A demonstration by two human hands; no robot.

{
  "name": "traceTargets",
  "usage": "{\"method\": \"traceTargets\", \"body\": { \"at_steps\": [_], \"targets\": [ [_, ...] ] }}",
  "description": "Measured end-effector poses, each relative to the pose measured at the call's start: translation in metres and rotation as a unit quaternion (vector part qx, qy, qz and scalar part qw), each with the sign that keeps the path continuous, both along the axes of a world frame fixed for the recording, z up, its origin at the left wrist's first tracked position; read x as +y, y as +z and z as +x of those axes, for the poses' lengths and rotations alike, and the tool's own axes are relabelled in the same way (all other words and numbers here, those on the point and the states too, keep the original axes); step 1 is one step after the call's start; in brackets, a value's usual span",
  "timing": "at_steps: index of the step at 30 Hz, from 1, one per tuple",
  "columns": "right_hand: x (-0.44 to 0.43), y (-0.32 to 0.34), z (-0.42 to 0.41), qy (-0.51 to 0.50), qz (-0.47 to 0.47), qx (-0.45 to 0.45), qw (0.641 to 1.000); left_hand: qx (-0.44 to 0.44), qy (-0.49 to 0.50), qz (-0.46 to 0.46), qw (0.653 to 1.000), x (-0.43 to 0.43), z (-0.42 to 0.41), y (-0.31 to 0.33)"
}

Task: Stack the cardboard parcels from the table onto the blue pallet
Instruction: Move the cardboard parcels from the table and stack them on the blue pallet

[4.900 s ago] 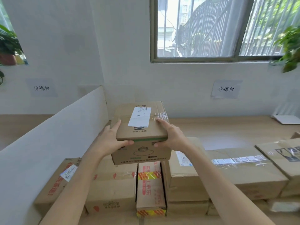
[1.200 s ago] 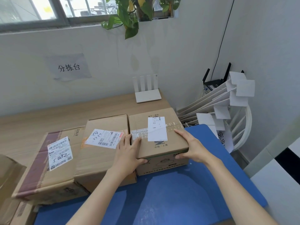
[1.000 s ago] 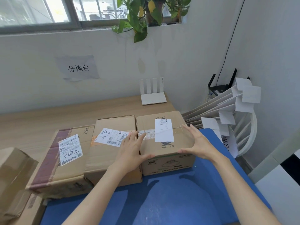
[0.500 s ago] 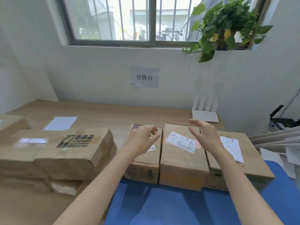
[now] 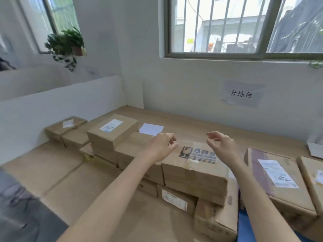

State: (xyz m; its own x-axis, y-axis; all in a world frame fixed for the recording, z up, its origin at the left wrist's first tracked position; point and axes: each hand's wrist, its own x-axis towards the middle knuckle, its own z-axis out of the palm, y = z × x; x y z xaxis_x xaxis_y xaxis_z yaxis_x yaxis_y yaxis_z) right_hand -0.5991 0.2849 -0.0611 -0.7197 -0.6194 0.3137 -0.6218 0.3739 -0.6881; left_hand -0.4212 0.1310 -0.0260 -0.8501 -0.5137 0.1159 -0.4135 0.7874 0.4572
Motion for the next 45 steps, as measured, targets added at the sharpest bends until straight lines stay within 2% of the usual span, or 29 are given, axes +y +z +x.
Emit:
{"method": "traceTargets", "body": {
  "at_steps": [11,21,27,32,37,45],
  "targets": [
    [-0.233,-0.019,0.093,0.107,-0.009,-0.056,0.993,-0.024,0.122,-0.016,0.992,-0.202,0.116,-0.027],
    [-0.400,-0.063,0.143,0.109,0.037,-0.050,0.992,-0.022,0.147,-0.060,0.987,-0.390,0.144,-0.075],
    [-0.430,-0.104,0.166,0.068,0.093,-0.092,0.989,-0.094,0.085,-0.090,0.988,-0.460,0.150,-0.111],
    [-0.433,-0.125,0.187,0.027,0.160,-0.105,0.981,-0.136,0.013,-0.070,0.988,-0.492,0.145,-0.140],
    [-0.446,-0.137,0.198,-0.004,0.183,-0.060,0.981,-0.105,-0.046,-0.047,0.992,-0.518,0.133,-0.150],
    [-0.460,-0.140,0.206,-0.027,0.168,-0.033,0.985,-0.059,-0.069,-0.006,0.996,-0.526,0.139,-0.145]
  ]
}}
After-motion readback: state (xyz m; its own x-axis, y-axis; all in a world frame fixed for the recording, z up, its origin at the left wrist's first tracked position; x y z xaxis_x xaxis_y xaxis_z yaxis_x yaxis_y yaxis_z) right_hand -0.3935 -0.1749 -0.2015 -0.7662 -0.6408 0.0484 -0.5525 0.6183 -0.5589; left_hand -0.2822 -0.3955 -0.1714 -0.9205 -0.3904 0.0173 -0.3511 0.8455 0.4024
